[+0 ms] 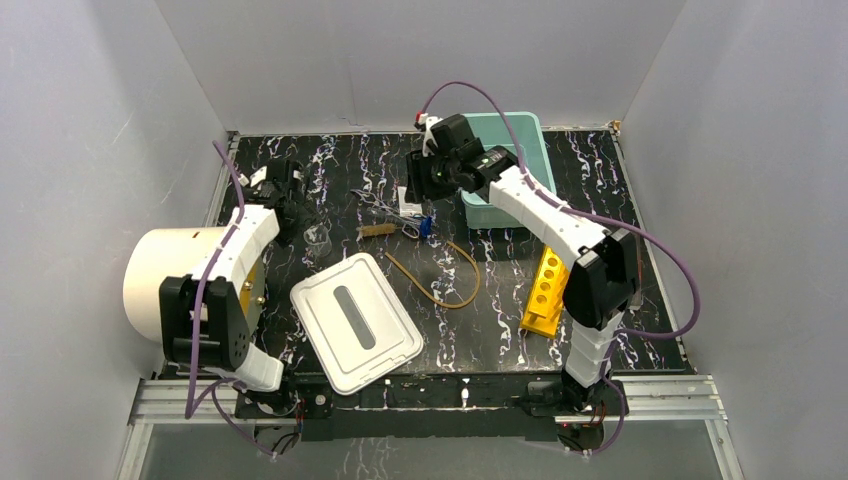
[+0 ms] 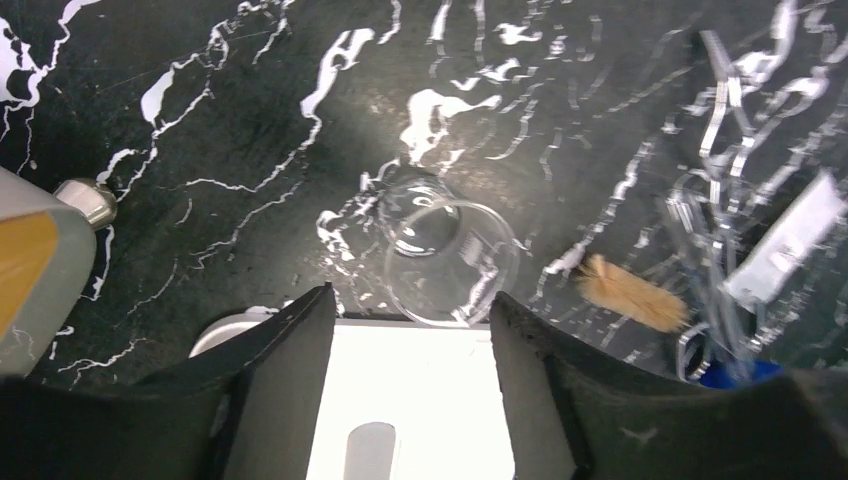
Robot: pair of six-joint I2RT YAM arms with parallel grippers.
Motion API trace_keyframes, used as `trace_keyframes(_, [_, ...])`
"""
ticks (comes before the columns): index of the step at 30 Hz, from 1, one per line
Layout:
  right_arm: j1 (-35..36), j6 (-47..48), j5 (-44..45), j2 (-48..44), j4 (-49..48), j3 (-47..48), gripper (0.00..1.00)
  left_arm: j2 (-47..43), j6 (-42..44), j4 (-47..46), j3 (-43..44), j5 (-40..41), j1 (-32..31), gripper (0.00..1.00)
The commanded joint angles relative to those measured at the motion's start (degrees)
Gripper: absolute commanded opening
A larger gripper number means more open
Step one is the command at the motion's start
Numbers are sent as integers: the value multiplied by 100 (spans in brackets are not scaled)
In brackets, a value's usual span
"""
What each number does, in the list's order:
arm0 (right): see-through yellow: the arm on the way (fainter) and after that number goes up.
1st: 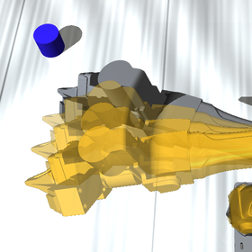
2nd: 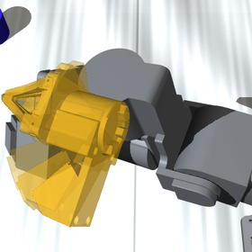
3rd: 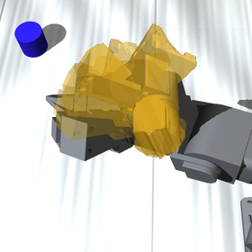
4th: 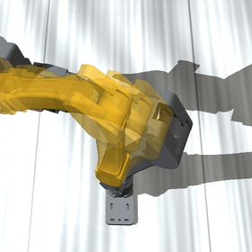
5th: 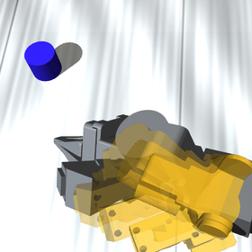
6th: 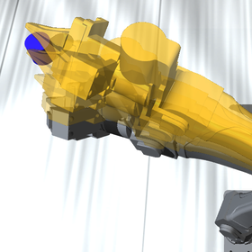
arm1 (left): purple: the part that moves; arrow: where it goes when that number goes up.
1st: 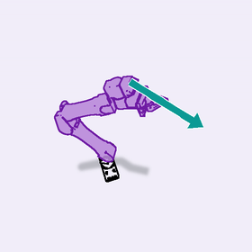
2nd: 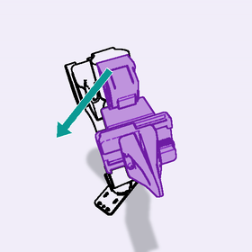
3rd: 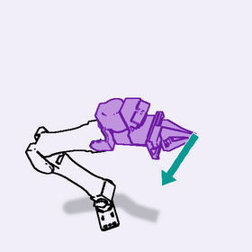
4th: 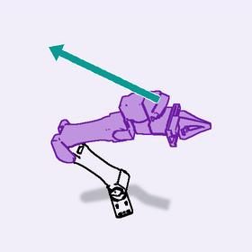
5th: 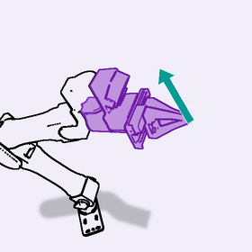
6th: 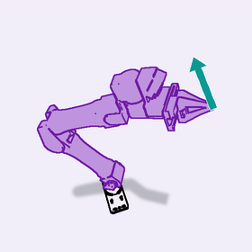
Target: Organize the chemistry lab equipment
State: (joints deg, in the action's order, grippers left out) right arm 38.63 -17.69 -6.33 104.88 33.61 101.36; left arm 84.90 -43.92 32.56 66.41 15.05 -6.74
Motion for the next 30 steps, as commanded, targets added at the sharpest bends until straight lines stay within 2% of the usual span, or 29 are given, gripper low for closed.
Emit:
trace_keyframes(1, [213,-76,-60,150,-292,48,57,262,218,189,55,5,174,52])
trace_keyframes(6, [310,-72,-21,258,-335,102,56,517,370,-43,-54,-151,249,51])
trace_keyframes(9, [320,-4,5,301,-369,107,56,689,547,-113,-2,-252,276,47])
trace_keyframes(13, [325,65,55,342,-439,116,57,834,701,-157,-10,-475,279,32])
trace_keyframes(21, [325,257,115,340,-607,77,58,929,1016,-177,146,-631,279,8])
trace_keyframes(24, [328,361,46,309,-717,36,58,874,1245,-204,253,-926,279,0])
trace_keyframes(30, [323,336,-535,364,-809,100,63,628,1596,-313,453,-1779,241,0])
